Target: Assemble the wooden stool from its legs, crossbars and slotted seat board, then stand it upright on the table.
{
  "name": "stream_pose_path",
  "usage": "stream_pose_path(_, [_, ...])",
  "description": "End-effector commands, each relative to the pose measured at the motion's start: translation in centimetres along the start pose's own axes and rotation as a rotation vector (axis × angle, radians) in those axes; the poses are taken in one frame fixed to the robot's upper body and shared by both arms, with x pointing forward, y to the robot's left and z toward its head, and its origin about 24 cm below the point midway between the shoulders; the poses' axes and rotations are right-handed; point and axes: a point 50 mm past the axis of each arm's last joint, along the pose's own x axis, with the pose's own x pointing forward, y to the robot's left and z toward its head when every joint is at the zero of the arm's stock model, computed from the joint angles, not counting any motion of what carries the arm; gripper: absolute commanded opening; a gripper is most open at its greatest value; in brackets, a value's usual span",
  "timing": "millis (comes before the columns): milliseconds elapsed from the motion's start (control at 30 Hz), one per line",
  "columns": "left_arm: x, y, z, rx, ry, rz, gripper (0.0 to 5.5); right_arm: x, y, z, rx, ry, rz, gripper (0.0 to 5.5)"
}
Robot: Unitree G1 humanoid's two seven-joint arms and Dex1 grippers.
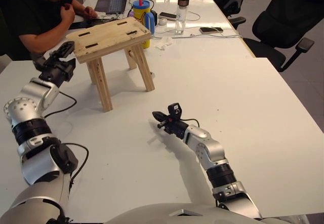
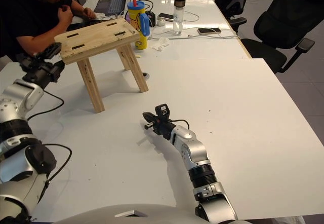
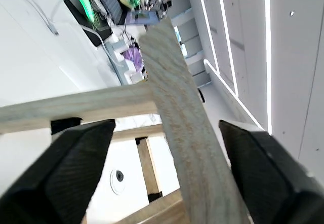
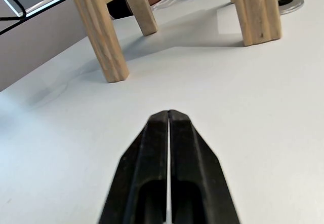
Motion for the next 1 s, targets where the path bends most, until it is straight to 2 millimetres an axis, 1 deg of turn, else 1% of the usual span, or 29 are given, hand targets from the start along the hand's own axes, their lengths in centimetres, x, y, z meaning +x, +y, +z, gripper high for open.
stream_pose_path(33, [-2.9, 0.4, 1.0, -0.023, -0.103, -0.108, 4.10, -0.4, -0.1, -0.6, 0.006, 0.032, 0.001, 0.00])
stream_pose_path(100, [-4.0, 0.2, 0.9, 0.022, -0.104, -0.168, 4.10, -0.6, -0.1, -0.9, 0.009, 0.043, 0.000, 0.00])
stream_pose_path(133, [-4.6, 0.0, 0.5, 0.066, -0.065, -0.214, 4.10, -0.7, -0.1, -1.0, 0.010, 0.046, 0.001, 0.00])
stream_pose_path(167, [-5.6, -0.2, -0.3, 0.121, 0.010, -0.265, 4.10, -0.7, -0.1, -1.0, 0.009, 0.049, 0.004, 0.00])
stream_pose_path(200, [-6.6, -0.5, -1.2, 0.199, 0.104, -0.311, 3.92, -0.6, -0.1, -1.0, 0.007, 0.052, 0.007, 0.00])
stream_pose_path(233, [-8.0, -1.2, -2.7, 0.239, 0.266, -0.400, 3.86, -0.7, -0.2, -1.0, 0.000, 0.057, 0.003, 0.00])
stream_pose_path(267, [-8.9, -1.7, -4.0, 0.273, 0.399, -0.448, 3.72, -0.7, -0.3, -1.0, -0.003, 0.060, 0.001, 0.00])
stream_pose_path(333, [-9.7, -2.3, -5.8, 0.331, 0.583, -0.504, 3.38, -0.8, -0.6, -0.9, -0.006, 0.061, -0.007, 0.00])
stream_pose_path(400, [-9.4, -2.7, -6.6, 0.444, 0.684, -0.535, 3.07, -0.7, -0.6, -0.8, -0.011, 0.063, -0.003, 0.00])
stream_pose_path(433, [-9.0, -2.8, -6.8, 0.516, 0.720, -0.540, 2.91, -0.7, -0.6, -0.7, -0.016, 0.065, 0.001, 0.00])
stream_pose_path(500, [-7.7, -1.9, -7.1, 0.733, 0.788, -0.499, 2.57, -0.7, -0.6, -0.7, -0.017, 0.063, 0.006, 0.00])
stream_pose_path(567, [-5.0, -0.7, -6.3, 0.949, 0.759, -0.421, 2.25, -0.6, -0.5, -0.7, -0.022, 0.069, 0.012, 0.00])
stream_pose_path(667, [-1.8, 0.4, -5.5, 1.147, 0.787, -0.395, 1.78, -0.2, -0.2, -0.7, -0.034, 0.083, 0.042, 0.00])
stream_pose_path(733, [0.8, 1.0, -5.1, 1.304, 0.798, -0.348, 1.78, 0.0, -0.2, -0.6, -0.043, 0.089, 0.050, 0.00])
stream_pose_path(767, [2.1, 1.0, -4.9, 1.370, 0.777, -0.310, 1.78, 0.0, -0.3, -0.6, -0.050, 0.090, 0.052, 0.00])
stream_pose_path(800, [3.0, 1.0, -4.7, 1.407, 0.761, -0.288, 1.78, 0.1, -0.3, -0.6, -0.055, 0.090, 0.054, 0.00])
stream_pose_path(833, [4.5, 0.7, -4.3, 1.496, 0.672, -0.169, 1.78, 0.1, -0.3, -0.6, -0.051, 0.086, 0.050, 0.00])
stream_pose_path(867, [5.6, 0.3, -3.8, 1.569, 0.587, -0.080, 1.78, 0.1, -0.3, -0.6, -0.048, 0.083, 0.048, 0.00])
stream_pose_path(900, [6.3, -0.1, -2.7, 1.698, 0.493, 0.052, 1.78, 0.2, -0.1, -0.6, -0.050, 0.087, 0.055, 0.00])
stream_pose_path(933, [6.6, -0.7, -1.3, 1.766, 0.391, 0.160, 1.78, 0.4, 0.1, -0.6, -0.054, 0.090, 0.066, 0.00])
stream_pose_path(1000, [6.5, -1.1, 0.5, 1.844, 0.293, 0.293, 1.78, 0.5, 0.5, -0.6, -0.063, 0.096, 0.081, 0.00])
